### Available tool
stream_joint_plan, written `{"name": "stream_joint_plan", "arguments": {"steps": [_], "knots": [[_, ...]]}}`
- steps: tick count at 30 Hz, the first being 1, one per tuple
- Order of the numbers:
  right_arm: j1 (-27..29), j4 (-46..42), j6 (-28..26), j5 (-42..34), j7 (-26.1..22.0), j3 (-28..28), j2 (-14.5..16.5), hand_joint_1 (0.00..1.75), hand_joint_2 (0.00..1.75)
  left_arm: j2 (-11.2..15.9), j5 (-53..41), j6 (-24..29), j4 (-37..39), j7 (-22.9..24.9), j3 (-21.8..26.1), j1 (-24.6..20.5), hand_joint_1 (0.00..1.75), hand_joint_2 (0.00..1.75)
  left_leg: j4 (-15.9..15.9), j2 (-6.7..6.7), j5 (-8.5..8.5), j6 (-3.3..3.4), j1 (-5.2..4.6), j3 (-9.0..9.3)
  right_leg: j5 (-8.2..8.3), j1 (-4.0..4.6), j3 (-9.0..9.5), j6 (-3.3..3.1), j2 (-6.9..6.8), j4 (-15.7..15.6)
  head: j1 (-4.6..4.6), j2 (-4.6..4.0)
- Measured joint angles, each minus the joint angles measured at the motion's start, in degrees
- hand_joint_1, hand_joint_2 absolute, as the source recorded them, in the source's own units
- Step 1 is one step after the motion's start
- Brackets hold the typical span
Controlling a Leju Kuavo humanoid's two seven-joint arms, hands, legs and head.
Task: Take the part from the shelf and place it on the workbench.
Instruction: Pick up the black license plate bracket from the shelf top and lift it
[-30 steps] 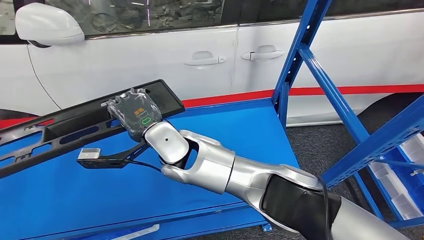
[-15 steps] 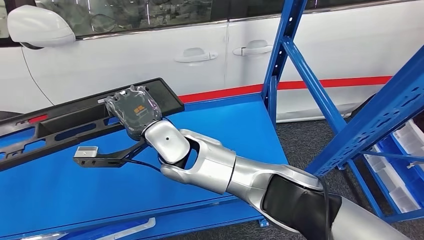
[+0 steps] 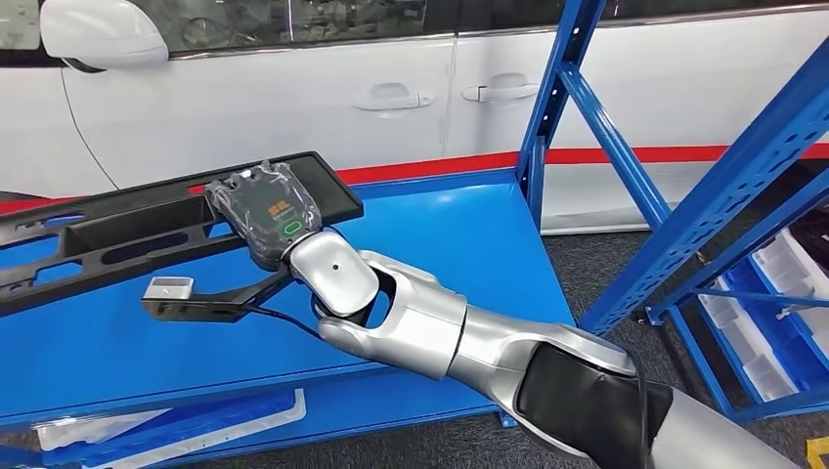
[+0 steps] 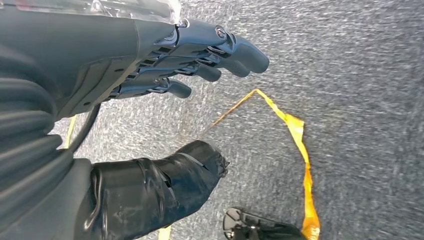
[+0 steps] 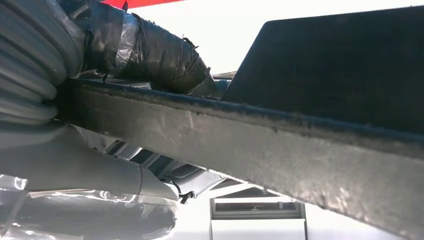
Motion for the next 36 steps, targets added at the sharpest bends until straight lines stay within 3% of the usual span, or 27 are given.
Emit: {"name": "stream_joint_plan", "arguments": {"steps": [2,3,7,9,11,12,13,14,15,17,19,21,23,25,27,29,31,33,34,36], "knots": [[0.01,-0.20,-0.03,0.00,0.00,-0.01,-0.03,1.75,1.75,-0.03,0.01,0.04,0.00,0.00,0.00,-0.02,0.00,1.75,0.80,-0.03,0.34,-0.54,0.12,-1.06,1.53,-0.04,4.70,-0.11,0.12,-6.95,-0.01,0.00],[0.02,-0.32,-0.05,0.00,0.00,-0.04,-0.03,1.75,1.75,-0.04,0.01,0.06,0.00,-0.01,0.00,-0.03,0.00,1.75,1.11,-0.07,0.52,-0.88,0.08,-1.38,1.88,-0.02,5.87,-0.31,0.24,-8.94,0.02,0.00],[0.00,-0.52,-0.14,-0.01,0.01,-0.13,0.00,1.75,1.75,-0.11,0.02,0.10,0.00,0.00,0.00,0.03,0.00,1.75,1.54,-0.23,1.00,-2.35,0.20,-2.15,3.02,0.13,5.32,-2.05,0.43,-9.81,0.04,0.00],[-0.01,-0.52,-0.14,0.00,0.02,-0.13,0.02,1.75,1.75,-0.15,0.02,0.08,0.00,0.00,0.00,0.09,0.00,1.75,4.79,-0.23,-2.29,-2.88,0.36,-3.54,4.07,-0.04,4.51,-3.01,0.28,-10.17,0.00,0.00],[-0.01,-0.54,-0.13,-0.01,0.02,-0.13,0.03,1.75,1.75,-0.17,0.02,0.05,0.01,-0.01,0.00,0.06,0.00,1.75,11.56,-0.20,-7.37,-3.24,0.40,-5.64,5.05,0.07,3.30,-3.43,0.23,-10.19,-0.02,0.00],[0.01,-0.54,-0.13,-0.01,0.02,-0.13,0.02,1.75,1.75,-0.17,0.02,0.02,0.01,-0.01,0.00,0.05,0.00,1.75,14.64,-0.20,-8.94,-3.34,0.40,-6.29,5.55,0.17,2.59,-3.48,0.23,-10.16,-0.02,0.00],[0.03,-0.54,-0.12,-0.01,0.02,-0.13,0.02,1.75,1.75,-0.19,0.03,-0.01,0.01,-0.01,0.00,0.05,0.00,1.75,16.32,-0.20,-9.42,-3.36,0.39,-6.20,6.05,0.28,1.87,-3.49,0.23,-10.12,-0.01,0.00],[0.04,-0.54,-0.11,-0.01,0.02,-0.13,0.01,1.75,1.75,-0.21,0.04,-0.04,0.01,-0.01,0.00,0.04,0.00,1.75,16.11,-0.20,-8.85,-3.26,0.37,-5.13,6.56,0.38,1.16,-3.49,0.23,-10.08,-0.01,0.00],[0.04,-0.54,-0.11,-0.01,0.02,-0.13,0.01,1.75,1.75,-0.22,0.05,-0.05,0.01,-0.01,0.00,0.01,0.00,1.75,13.96,-0.20,-7.62,-3.02,0.33,-3.06,7.05,0.47,0.52,-3.45,0.24,-10.05,-0.01,0.00],[0.03,-0.72,-0.12,-0.01,0.03,-0.14,0.01,1.75,1.75,-0.20,0.08,-0.05,0.01,0.00,0.00,-0.16,0.00,1.75,6.34,-0.20,-6.10,-2.26,0.05,2.72,7.96,0.67,-0.44,-3.23,0.24,-10.03,0.00,0.00],[-0.01,-0.95,-0.11,-0.01,0.05,-0.17,0.00,1.75,1.75,-0.15,0.11,-0.04,0.01,0.00,0.00,-0.35,0.00,1.75,1.17,-0.24,-6.05,-1.60,-0.38,5.89,8.91,0.71,-0.86,-2.69,0.12,-10.26,0.09,0.00],[0.00,-1.07,-0.11,-0.01,0.04,-0.20,0.00,1.75,1.75,-0.15,0.21,-0.02,0.02,0.01,0.00,-0.40,0.00,1.75,0.02,-0.28,-5.41,-1.05,-0.63,5.80,9.90,0.62,-0.94,-1.95,0.01,-10.82,0.03,0.00],[0.01,-1.17,-0.11,-0.02,0.02,-0.20,-0.05,1.75,1.75,-0.16,0.37,0.01,0.02,0.07,0.00,-0.36,0.00,1.75,-0.88,-0.08,-4.07,-0.46,-0.42,5.57,9.15,0.58,-1.31,-1.29,0.01,-10.41,-0.04,0.00],[-0.01,-1.24,-0.09,-0.02,0.02,-0.20,-0.12,1.75,1.75,-0.21,0.46,0.02,0.02,0.14,0.00,-0.36,0.00,1.75,-1.43,0.16,-2.72,0.16,-0.18,4.85,4.73,0.48,-2.67,-0.76,-0.01,-6.10,0.09,0.00],[0.00,-1.29,-0.08,-0.02,0.02,-0.20,-0.19,1.75,1.75,-0.26,0.48,0.02,0.02,0.15,0.00,-0.36,0.00,1.75,-1.36,0.22,-1.71,0.50,-0.17,3.51,-0.09,0.30,-4.22,-0.38,-0.03,0.72,0.15,0.00],[0.04,-1.31,-0.07,-0.02,0.02,-0.20,-0.31,1.75,1.75,-0.29,0.48,0.01,0.02,0.15,0.00,-0.31,0.00,1.75,-1.08,0.24,-0.84,0.37,-0.09,2.10,-0.86,0.10,-3.73,-0.11,-0.04,3.73,0.16,0.00],[0.05,-1.31,-0.07,-0.02,0.02,-0.20,-0.40,1.75,1.75,-0.35,0.48,0.01,0.02,0.16,0.00,-0.24,0.00,1.75,-0.31,0.22,-0.13,-0.04,0.14,0.50,1.43,-0.18,0.62,0.06,-0.05,-0.86,0.17,0.00],[0.07,-1.38,-0.08,-0.02,0.02,-0.20,-0.40,1.75,1.75,-0.40,0.48,0.01,0.02,0.17,0.00,-0.20,0.00,1.75,0.79,0.19,0.34,-0.71,0.25,-1.05,2.26,-0.13,5.11,-0.16,0.06,-7.39,0.19,0.00],[0.09,-1.42,-0.08,-0.02,0.02,-0.20,-0.38,1.75,1.75,-0.41,0.48,0.01,0.02,0.17,0.00,-0.19,0.00,1.75,1.21,0.17,0.57,-1.08,0.21,-1.50,2.06,-0.03,5.96,-0.44,0.14,-9.04,0.20,0.00],[0.14,-1.46,-0.07,-0.03,0.02,-0.20,-0.37,1.75,1.75,-0.41,0.48,0.01,0.03,0.17,0.00,-0.14,0.00,1.75,1.34,0.12,1.27,-1.91,0.22,-1.88,2.35,0.23,5.55,-1.34,0.30,-9.35,0.25,0.00]]}}
